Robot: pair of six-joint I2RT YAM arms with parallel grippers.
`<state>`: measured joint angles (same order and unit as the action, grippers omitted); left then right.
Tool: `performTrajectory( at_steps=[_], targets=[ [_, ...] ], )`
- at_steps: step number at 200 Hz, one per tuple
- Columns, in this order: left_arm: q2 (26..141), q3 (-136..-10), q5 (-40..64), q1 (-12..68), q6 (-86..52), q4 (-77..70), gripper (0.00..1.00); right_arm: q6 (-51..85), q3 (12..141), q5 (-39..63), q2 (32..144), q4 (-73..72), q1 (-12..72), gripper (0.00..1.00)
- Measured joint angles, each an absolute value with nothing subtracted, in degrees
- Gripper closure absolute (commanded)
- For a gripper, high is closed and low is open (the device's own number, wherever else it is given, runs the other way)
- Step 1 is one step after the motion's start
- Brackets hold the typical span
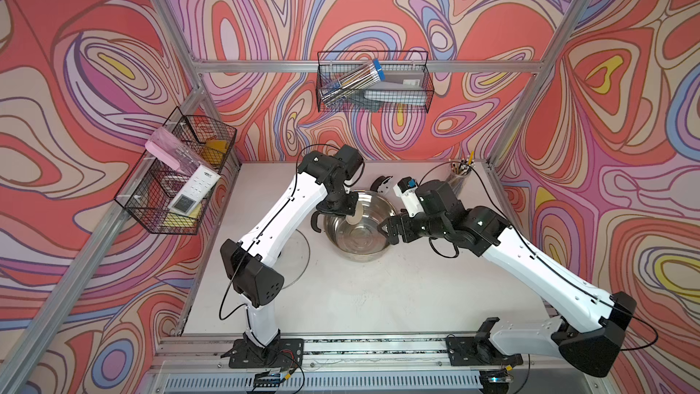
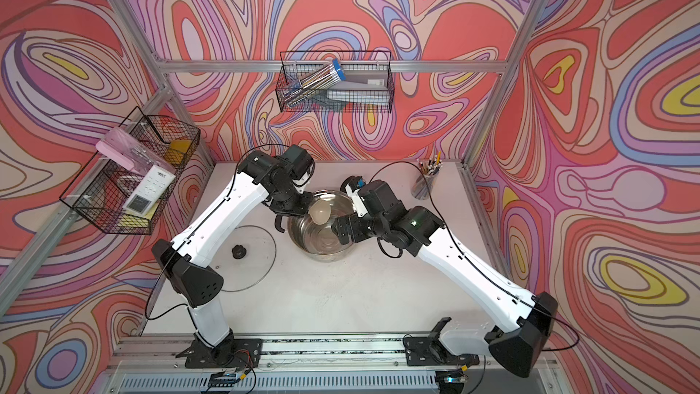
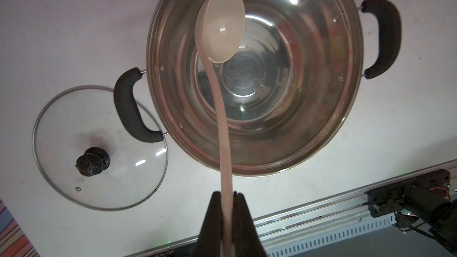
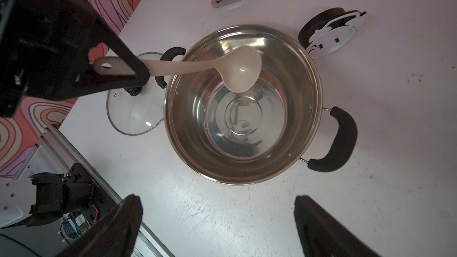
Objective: Stir the soup with a spoon
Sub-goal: Stir the soup in the pan with a stick.
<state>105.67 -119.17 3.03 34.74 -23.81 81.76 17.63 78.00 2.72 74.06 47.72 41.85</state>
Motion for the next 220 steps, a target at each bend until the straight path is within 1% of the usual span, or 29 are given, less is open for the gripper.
performTrajectory(
  at_steps=[47,82,114,140,178,220],
  targets=[
    [105.6,-118.6,9.8,36.6,-23.8,78.8,1.00,17.5,78.8,2.5,74.1,48.3,41.8,0.02],
    [103.0,-111.8,13.3,37.5,-23.9,78.3,1.00,17.4,78.8,2.4,74.1,48.3,41.8,0.02],
    [98.1,-105.7,14.0,37.5,-24.1,79.5,1.00,17.5,78.8,2.5,74.1,48.3,41.8,0.02],
    [95.0,-104.4,12.6,37.5,-24.5,82.3,1.00,17.5,78.8,2.9,74.1,48.2,41.8,0.02],
    [94.3,-104.5,8.3,36.9,-25.0,85.7,1.00,17.5,78.8,3.4,74.1,47.9,41.8,0.02],
    [95.8,-109.4,0.9,35.8,-25.5,88.2,1.00,17.5,78.5,3.4,74.0,48.0,41.8,0.02]
  ],
)
